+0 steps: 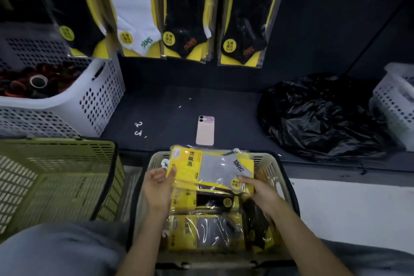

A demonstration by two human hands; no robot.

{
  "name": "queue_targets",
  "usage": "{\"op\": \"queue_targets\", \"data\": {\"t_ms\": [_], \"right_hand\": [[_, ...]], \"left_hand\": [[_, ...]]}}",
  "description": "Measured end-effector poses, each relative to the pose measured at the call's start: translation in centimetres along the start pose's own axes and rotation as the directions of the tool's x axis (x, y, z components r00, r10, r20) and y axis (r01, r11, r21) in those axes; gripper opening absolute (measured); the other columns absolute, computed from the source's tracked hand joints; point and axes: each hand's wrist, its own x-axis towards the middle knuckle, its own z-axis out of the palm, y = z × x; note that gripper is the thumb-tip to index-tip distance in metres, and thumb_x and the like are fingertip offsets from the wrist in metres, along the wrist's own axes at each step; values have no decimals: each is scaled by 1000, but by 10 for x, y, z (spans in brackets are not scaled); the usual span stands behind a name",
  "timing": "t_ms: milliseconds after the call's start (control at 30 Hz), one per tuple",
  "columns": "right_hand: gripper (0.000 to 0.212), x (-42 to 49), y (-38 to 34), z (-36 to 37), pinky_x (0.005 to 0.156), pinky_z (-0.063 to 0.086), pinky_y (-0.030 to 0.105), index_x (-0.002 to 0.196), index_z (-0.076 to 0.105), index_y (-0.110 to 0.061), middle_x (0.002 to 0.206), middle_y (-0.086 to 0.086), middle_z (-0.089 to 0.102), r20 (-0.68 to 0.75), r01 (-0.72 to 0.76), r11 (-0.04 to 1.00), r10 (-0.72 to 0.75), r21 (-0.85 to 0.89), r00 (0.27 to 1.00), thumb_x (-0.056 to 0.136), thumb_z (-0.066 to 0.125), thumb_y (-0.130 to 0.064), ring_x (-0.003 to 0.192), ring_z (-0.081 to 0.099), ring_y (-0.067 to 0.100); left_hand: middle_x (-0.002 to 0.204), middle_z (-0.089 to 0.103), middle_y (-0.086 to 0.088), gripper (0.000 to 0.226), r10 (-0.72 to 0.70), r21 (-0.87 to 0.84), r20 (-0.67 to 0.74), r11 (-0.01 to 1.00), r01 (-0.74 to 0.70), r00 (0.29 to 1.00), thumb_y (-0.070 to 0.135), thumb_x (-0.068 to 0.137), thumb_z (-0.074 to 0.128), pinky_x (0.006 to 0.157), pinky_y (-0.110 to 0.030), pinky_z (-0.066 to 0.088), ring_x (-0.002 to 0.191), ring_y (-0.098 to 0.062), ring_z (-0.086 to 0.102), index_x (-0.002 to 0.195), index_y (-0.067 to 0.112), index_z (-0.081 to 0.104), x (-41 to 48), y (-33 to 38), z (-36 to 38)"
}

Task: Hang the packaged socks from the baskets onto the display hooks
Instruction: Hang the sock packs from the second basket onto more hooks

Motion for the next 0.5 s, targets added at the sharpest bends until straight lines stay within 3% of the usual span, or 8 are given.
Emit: {"op": "queue_targets", "data": {"t_ms": [100,200,267,333,400,500], "right_hand": [[52,-22,-34,15,76,56,33,126,58,-2,120,14,66,71,128,985,-137,117,988,77,70,-10,107,65,29],[59,-47,-66,34,84,53,39,126,57,-8,119,13,67,101,231,948,-257,219,961,70,73,-13,107,64,30],[58,-62,-81,48,91,51,41,125,58,-10,117,11,68,118,296,922,-332,249,936,69,74,-13,109,64,29],[62,-75,-91,60,97,48,42,125,57,-10,117,9,69,137,364,901,-402,237,905,67,77,-15,110,64,29],[69,-85,-99,66,97,49,41,127,53,-10,117,9,69,136,431,886,-455,171,880,64,79,-18,109,65,28],[75,-93,-118,63,97,48,37,137,39,-15,130,4,58,7,543,840,-543,-9,840,72,78,-14,116,59,24]], "left_hand": [[92,65,0,31,5,-259,-24,966,-11,1000,6,78,74,63,-10,51,78,-4,65,99,16,52,0,53,9],[104,68,3,31,-41,-439,169,892,113,985,17,83,69,68,-15,55,87,-2,67,111,13,55,-11,94,26],[107,70,0,26,-23,-429,369,883,192,929,19,84,66,81,-24,55,96,-10,67,109,15,59,-28,111,43],[103,72,-2,19,9,-426,460,879,213,888,18,88,62,74,-25,56,92,-14,69,106,16,59,-45,123,57],[102,73,-2,16,27,-449,451,871,201,892,17,90,59,67,-23,57,90,-14,70,106,16,60,-53,134,64],[107,71,-2,25,99,-375,422,924,73,901,21,89,62,74,-27,56,96,-16,69,114,16,61,-49,152,61]]}}
